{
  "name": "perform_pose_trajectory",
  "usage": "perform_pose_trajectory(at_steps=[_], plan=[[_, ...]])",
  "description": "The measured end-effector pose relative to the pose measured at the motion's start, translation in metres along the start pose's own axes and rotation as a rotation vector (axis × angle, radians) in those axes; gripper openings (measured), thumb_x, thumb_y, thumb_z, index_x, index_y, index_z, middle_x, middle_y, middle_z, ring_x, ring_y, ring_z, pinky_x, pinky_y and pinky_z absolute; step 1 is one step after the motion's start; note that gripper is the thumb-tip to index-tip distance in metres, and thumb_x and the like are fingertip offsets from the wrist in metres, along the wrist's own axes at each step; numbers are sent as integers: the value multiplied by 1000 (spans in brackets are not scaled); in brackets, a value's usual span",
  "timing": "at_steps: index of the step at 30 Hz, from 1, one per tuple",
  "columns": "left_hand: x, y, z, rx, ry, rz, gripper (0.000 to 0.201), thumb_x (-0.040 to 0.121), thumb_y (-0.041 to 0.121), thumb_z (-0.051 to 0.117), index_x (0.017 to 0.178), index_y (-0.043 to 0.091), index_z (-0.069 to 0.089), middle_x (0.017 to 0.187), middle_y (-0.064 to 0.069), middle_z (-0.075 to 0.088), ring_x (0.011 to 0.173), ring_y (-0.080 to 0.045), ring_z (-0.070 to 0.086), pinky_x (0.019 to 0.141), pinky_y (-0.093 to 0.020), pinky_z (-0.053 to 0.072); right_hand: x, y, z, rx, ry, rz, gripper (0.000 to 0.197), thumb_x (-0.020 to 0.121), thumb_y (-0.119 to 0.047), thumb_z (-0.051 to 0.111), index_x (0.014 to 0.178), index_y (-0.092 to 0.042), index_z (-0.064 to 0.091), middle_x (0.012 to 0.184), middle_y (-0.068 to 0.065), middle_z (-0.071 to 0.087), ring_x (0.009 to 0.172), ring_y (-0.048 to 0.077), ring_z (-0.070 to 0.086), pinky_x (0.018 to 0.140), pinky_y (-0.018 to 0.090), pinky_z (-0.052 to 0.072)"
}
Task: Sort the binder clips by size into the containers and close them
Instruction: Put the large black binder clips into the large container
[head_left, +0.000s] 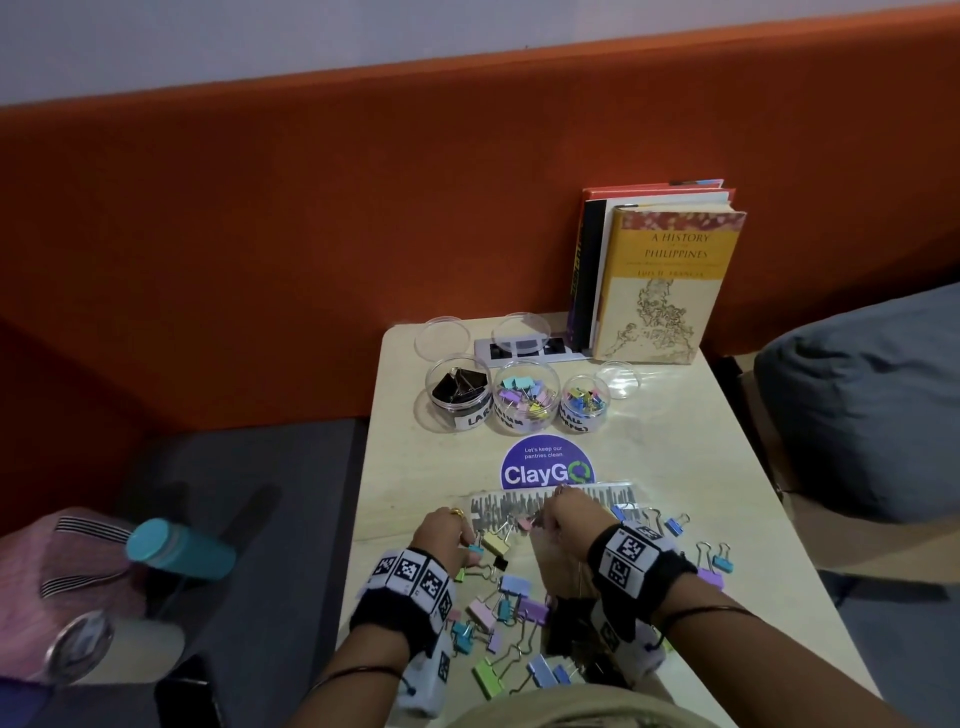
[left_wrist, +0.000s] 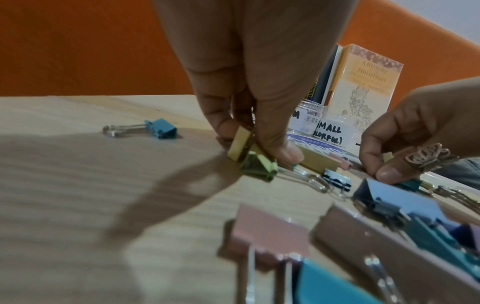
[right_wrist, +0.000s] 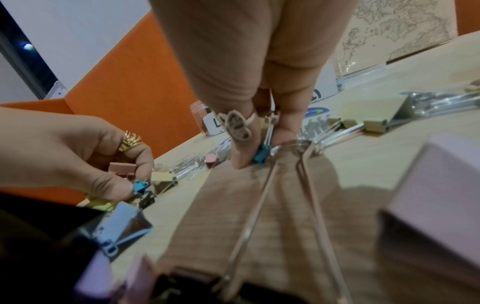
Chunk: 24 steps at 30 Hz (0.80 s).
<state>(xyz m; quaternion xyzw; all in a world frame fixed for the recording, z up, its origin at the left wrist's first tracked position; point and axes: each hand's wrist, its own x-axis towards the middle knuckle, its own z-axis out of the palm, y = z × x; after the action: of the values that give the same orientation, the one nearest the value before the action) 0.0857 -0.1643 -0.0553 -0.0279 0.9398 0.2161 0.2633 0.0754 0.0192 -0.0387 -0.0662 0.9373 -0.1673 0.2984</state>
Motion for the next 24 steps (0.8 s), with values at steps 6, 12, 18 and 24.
perform_pose_trajectory(at_steps=[6, 12, 18, 24], plan=[[4, 5, -2, -15, -25, -44, 18, 84, 15, 68, 100, 7, 66, 114, -10, 66, 106, -23, 63, 91, -27, 49, 5, 11, -1, 14, 28, -75, 25, 73, 4, 53, 90, -1, 71, 100, 18, 71, 96, 31, 64, 85, 29, 48], [8, 14, -18, -180, 34, -83, 10, 85, 1, 62, 80, 9, 61, 89, -6, 68, 76, -17, 64, 65, -22, 51, -1, 6, -11, 30, 104, -75, 27, 83, 0, 57, 108, -4, 65, 113, 15, 67, 107, 30, 61, 90, 29, 46], [21, 35, -37, -310, 145, -34, 28, 86, -12, 47, 68, 9, 53, 81, -14, 65, 69, -18, 66, 63, -30, 60, 7, -6, -14, -31, -8, -81, 27, 85, -2, 50, 106, 2, 65, 97, 19, 60, 112, 31, 53, 95, 32, 41], [41, 71, -56, -216, 139, 81, 13, 83, 4, 67, 95, -2, 68, 92, -10, 62, 83, -16, 56, 72, -24, 49, 8, 0, -17, -44, -64, -10, 27, 90, -3, 46, 111, 6, 59, 119, 25, 58, 114, 35, 51, 90, 35, 41]])
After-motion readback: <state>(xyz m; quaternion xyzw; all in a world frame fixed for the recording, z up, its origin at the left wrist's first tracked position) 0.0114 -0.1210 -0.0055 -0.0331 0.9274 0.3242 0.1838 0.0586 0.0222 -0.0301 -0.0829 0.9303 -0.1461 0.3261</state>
